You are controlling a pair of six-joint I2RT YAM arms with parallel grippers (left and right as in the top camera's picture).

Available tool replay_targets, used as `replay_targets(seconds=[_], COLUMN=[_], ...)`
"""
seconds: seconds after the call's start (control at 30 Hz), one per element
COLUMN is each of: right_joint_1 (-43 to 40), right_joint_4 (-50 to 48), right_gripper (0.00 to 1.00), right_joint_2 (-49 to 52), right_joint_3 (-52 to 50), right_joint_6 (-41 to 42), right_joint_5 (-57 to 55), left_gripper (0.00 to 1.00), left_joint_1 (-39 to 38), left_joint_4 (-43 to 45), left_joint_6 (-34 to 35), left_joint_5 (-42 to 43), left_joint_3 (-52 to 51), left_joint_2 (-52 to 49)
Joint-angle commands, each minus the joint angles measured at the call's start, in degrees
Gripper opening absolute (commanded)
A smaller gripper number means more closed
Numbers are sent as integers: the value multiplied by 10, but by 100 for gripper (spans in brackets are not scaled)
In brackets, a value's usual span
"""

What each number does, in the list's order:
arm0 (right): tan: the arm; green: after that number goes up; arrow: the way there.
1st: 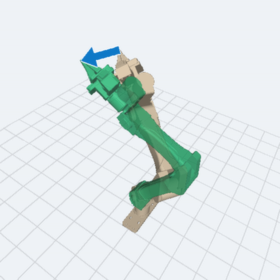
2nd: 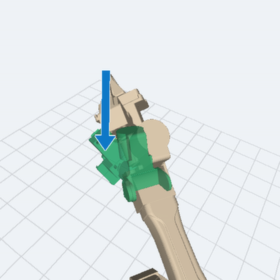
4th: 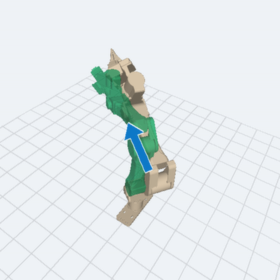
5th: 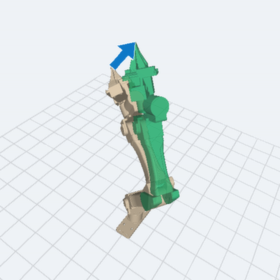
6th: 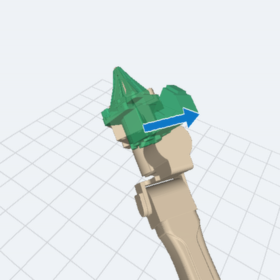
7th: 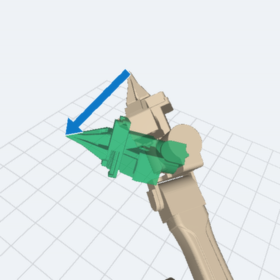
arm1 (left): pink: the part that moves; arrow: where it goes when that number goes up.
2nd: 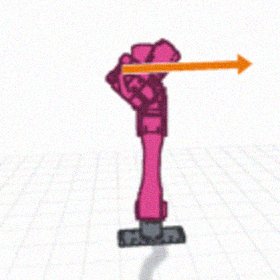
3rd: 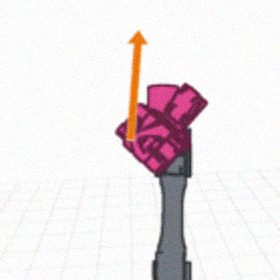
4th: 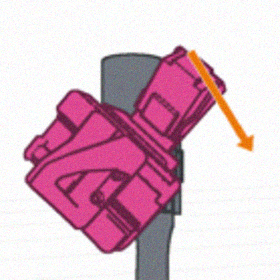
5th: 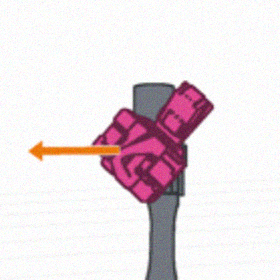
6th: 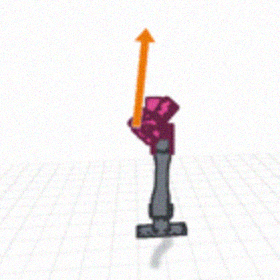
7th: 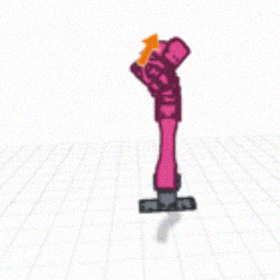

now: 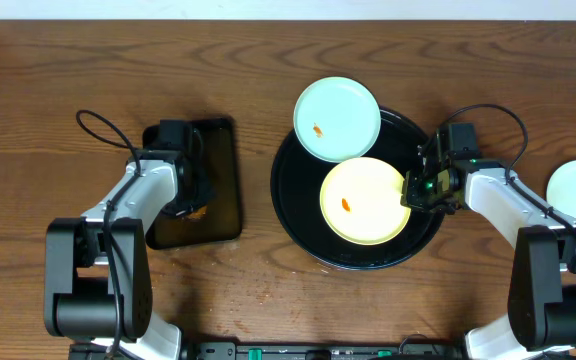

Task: Clean dirty plates on tray and stack at the side

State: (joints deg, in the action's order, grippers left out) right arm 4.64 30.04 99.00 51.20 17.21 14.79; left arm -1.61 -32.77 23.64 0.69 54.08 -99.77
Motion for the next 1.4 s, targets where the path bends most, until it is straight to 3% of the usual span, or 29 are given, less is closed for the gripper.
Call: replay_targets(seconds=[0.0, 0.07, 0.1, 0.13, 0.27, 0.4, 0.6, 0.67, 0.73, 0.8, 0.83, 1.1, 1.13, 1.17, 1.2, 1.27, 1.37], right_joint_1=[-1, -1, -1, -1, -1, -1, -1, 0, -1, -1, -1, -1, -1, -1, -1, -1, -1], right_joint_4=[4, 4, 4, 4, 4, 4, 6, 6, 7, 9, 10, 13, 14, 15, 16, 19, 21], right_gripper=[1, 1, 1, 1, 1, 1, 1, 1, 1, 1, 1, 1, 1, 1, 1, 1, 1], right_joint_2=[40, 40, 40, 40, 40, 40, 40, 40, 40, 40, 40, 40, 40, 40, 40, 40, 40], right_joint_3=[-22, -22, -22, -22, -22, -22, -22, -22, -22, -22, -22, -22, -22, -22, -22, -22, -22], right_joint_6=[14, 14, 14, 14, 14, 14, 14, 14, 14, 14, 14, 14, 14, 14, 14, 14, 14], right_joint_5=[-58, -60, -60, -60, -60, -60, -60, -60, -60, -60, -60, -60, -60, -60, -60, -60, -60], left_gripper=[7, 12, 42, 48, 59, 61, 60, 55, 38, 11, 8, 8, 16, 43, 51, 60, 62], left_joint_1=[2, 2, 2, 2, 2, 2, 2, 2, 2, 2, 2, 2, 2, 2, 2, 2, 2], left_joint_4=[-52, -70, -73, -72, -19, 51, 86, 97, 105, 104, 101, 9, -3, -12, -20, -36, -64], left_joint_6=[-23, -33, -35, -40, -52, -52, -52, -52, -52, -52, -52, -52, -52, -52, -52, -52, -52], left_joint_5=[0, -1, -1, -1, -32, -33, -33, -33, -33, -33, -33, -33, -33, -32, -33, -33, -31], left_joint_3=[15, 29, 31, 31, 16, -18, -43, -43, -42, -42, -40, 0, 3, 3, 3, 3, 2], left_joint_2=[5, 23, 40, 45, 45, 30, -18, -33, -37, -34, -31, 36, 53, 68, 80, 95, 98])
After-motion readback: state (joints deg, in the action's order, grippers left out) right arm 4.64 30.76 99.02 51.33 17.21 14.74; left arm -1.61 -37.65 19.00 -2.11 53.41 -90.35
